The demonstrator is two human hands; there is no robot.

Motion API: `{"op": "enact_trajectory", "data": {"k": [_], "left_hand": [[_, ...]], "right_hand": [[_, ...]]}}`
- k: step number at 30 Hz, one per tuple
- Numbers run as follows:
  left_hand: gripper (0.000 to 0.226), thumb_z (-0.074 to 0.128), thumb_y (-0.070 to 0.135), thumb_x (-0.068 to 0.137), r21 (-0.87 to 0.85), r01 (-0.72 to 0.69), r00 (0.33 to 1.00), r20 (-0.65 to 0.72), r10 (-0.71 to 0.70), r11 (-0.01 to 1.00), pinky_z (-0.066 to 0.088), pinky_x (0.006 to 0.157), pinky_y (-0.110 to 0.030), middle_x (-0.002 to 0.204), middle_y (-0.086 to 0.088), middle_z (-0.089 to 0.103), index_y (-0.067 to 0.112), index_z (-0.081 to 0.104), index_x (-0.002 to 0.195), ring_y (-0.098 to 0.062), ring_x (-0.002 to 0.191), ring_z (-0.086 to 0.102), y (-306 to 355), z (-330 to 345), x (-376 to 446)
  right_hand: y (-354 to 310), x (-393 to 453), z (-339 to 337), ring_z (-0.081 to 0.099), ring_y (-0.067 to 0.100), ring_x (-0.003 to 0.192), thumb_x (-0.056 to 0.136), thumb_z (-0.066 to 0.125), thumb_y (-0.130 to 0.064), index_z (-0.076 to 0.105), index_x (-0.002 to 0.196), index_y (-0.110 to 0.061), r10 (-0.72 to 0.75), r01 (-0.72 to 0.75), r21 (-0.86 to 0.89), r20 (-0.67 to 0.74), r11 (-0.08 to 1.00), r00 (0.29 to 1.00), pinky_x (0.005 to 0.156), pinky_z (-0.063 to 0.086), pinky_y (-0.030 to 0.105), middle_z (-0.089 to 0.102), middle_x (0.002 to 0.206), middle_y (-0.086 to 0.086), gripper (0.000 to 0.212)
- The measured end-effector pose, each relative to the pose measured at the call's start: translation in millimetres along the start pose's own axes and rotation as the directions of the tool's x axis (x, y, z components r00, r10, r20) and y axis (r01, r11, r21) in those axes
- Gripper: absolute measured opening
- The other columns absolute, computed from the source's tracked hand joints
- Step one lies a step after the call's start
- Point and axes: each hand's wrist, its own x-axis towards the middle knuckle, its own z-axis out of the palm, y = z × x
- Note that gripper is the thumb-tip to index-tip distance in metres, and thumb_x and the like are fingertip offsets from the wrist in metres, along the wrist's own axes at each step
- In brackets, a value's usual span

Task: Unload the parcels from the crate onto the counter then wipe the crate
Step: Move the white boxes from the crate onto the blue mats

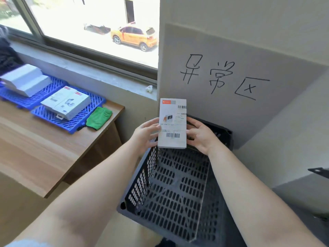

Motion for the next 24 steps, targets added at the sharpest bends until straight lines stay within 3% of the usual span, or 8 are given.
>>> {"op": "enact_trajectory", "data": {"k": [3,9,12,14,16,20,24], "left_hand": [[0.037,0.067,0.007,0.090,0.007,-0.059,0.998,-0.008,0.060,0.998,0.051,0.097,-0.056,0.122,-0.008,0.070,0.021,0.066,0.124,-0.032,0.112,0.066,24.5,-36.3,-22.4],[0.036,0.067,0.006,0.089,-0.036,-0.160,0.987,-0.040,0.159,0.986,0.057,0.083,-0.045,0.113,-0.002,0.073,0.020,0.066,0.123,-0.022,0.100,0.072,65.3,-138.9,-77.9],[0.034,0.068,0.009,0.090,-0.038,-0.188,0.980,-0.080,0.185,0.981,0.057,0.087,-0.049,0.114,-0.003,0.073,0.020,0.066,0.122,-0.024,0.103,0.071,82.4,-200.5,-107.0],[0.030,0.066,0.010,0.092,-0.029,-0.212,0.970,-0.128,0.207,0.977,0.059,0.080,-0.047,0.112,-0.003,0.074,0.020,0.067,0.120,-0.023,0.101,0.071,97.0,-240.1,-123.7],[0.027,0.067,0.012,0.092,-0.009,-0.243,0.956,-0.173,0.237,0.970,0.058,0.075,-0.045,0.111,-0.001,0.074,0.022,0.069,0.117,-0.022,0.102,0.070,111.9,-276.3,-139.2],[0.025,0.070,0.014,0.089,-0.003,-0.298,0.933,-0.213,0.291,0.954,0.056,0.087,-0.052,0.114,-0.002,0.073,0.024,0.070,0.112,-0.026,0.106,0.069,133.4,-335.7,-161.2],[0.025,0.067,0.009,0.091,-0.067,-0.297,0.931,-0.244,0.273,0.953,0.057,0.087,-0.051,0.116,-0.008,0.072,0.019,0.069,0.113,-0.029,0.107,0.069,140.9,-379.6,-165.4]], "right_hand": [[-0.3,-7.9,47.6,0.063,0.027,0.116,0.089,0.050,0.014,0.058,0.132,-0.020,-0.056,0.055,0.024,0.044,0.998,0.997,0.084,0.052,0.042,0.068,0.125,0.005,0.055],[17.2,-22.0,168.0,0.061,0.026,0.121,0.092,0.049,0.012,0.061,0.133,-0.022,-0.179,0.179,0.012,0.102,0.984,0.979,0.101,0.047,0.058,0.062,0.134,-0.002,0.054],[32.8,-26.8,241.5,0.064,0.026,0.117,0.092,0.045,0.014,0.062,0.130,-0.020,-0.223,0.223,0.016,0.098,0.975,0.970,0.099,0.048,0.059,0.066,0.128,-0.006,0.054],[42.6,-30.2,291.5,0.066,0.026,0.113,0.092,0.046,0.014,0.063,0.126,-0.021,-0.255,0.256,0.010,0.106,0.967,0.961,0.095,0.052,0.056,0.070,0.120,-0.008,0.052],[51.6,-30.9,336.6,0.066,0.027,0.111,0.092,0.048,0.013,0.064,0.123,-0.021,-0.281,0.283,0.006,0.112,0.959,0.953,0.092,0.054,0.053,0.072,0.114,-0.006,0.048],[67.5,-22.6,406.7,0.065,0.032,0.113,0.089,0.057,0.011,0.061,0.125,-0.010,-0.274,0.273,0.038,0.049,0.961,0.960,0.093,0.053,0.055,0.067,0.125,0.009,0.042],[79.3,-10.4,455.6,0.070,0.031,0.101,0.088,0.059,0.013,0.063,0.118,-0.007,-0.243,0.242,0.069,0.016,0.968,0.970,0.087,0.056,0.052,0.069,0.118,0.013,0.037]]}}
